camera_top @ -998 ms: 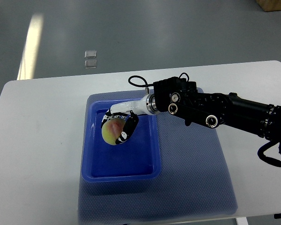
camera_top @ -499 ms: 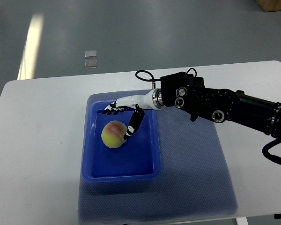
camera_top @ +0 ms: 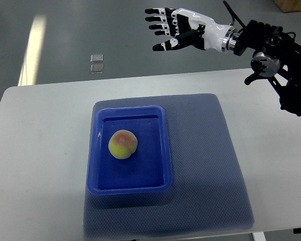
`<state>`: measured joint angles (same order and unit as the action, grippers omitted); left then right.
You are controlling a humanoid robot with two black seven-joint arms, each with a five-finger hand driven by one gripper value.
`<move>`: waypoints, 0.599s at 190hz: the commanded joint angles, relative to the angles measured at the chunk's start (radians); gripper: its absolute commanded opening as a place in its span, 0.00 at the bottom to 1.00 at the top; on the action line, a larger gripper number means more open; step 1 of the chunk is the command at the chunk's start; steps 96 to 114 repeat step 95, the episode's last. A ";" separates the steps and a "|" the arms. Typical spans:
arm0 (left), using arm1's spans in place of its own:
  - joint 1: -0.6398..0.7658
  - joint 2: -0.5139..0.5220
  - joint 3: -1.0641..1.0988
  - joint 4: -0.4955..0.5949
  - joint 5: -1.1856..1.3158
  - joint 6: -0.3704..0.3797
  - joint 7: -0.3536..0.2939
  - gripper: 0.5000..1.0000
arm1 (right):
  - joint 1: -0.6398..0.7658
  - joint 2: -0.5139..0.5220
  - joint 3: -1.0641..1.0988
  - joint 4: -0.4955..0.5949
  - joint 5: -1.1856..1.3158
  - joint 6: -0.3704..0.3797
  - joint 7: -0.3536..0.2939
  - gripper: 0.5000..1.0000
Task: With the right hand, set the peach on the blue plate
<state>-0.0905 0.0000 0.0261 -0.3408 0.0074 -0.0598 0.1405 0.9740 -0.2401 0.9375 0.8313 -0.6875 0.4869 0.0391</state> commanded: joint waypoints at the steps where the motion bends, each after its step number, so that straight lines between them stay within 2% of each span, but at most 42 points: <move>1: 0.000 0.000 0.002 -0.001 0.000 0.000 -0.001 1.00 | -0.057 0.012 0.070 -0.011 0.071 -0.007 0.001 0.86; 3: 0.000 0.000 0.002 -0.003 0.000 0.000 0.001 1.00 | -0.111 0.025 0.110 -0.021 0.144 -0.036 0.001 0.86; 7: 0.000 0.000 0.002 -0.003 0.000 0.000 0.001 1.00 | -0.133 0.033 0.127 -0.027 0.180 -0.051 0.001 0.86; 27: 0.000 0.000 0.000 -0.003 0.000 0.000 0.001 1.00 | -0.187 0.082 0.184 -0.075 0.359 -0.105 0.013 0.86; 52: 0.000 0.000 0.000 -0.001 0.000 0.002 0.001 1.00 | -0.222 0.105 0.187 -0.167 0.505 -0.096 0.073 0.86; 71: 0.000 0.000 0.000 -0.001 0.000 0.002 0.001 1.00 | -0.236 0.117 0.181 -0.207 0.526 -0.096 0.108 0.86; 114: 0.000 0.000 0.002 -0.004 0.003 0.002 0.001 1.00 | -0.242 0.142 0.185 -0.222 0.526 -0.093 0.114 0.86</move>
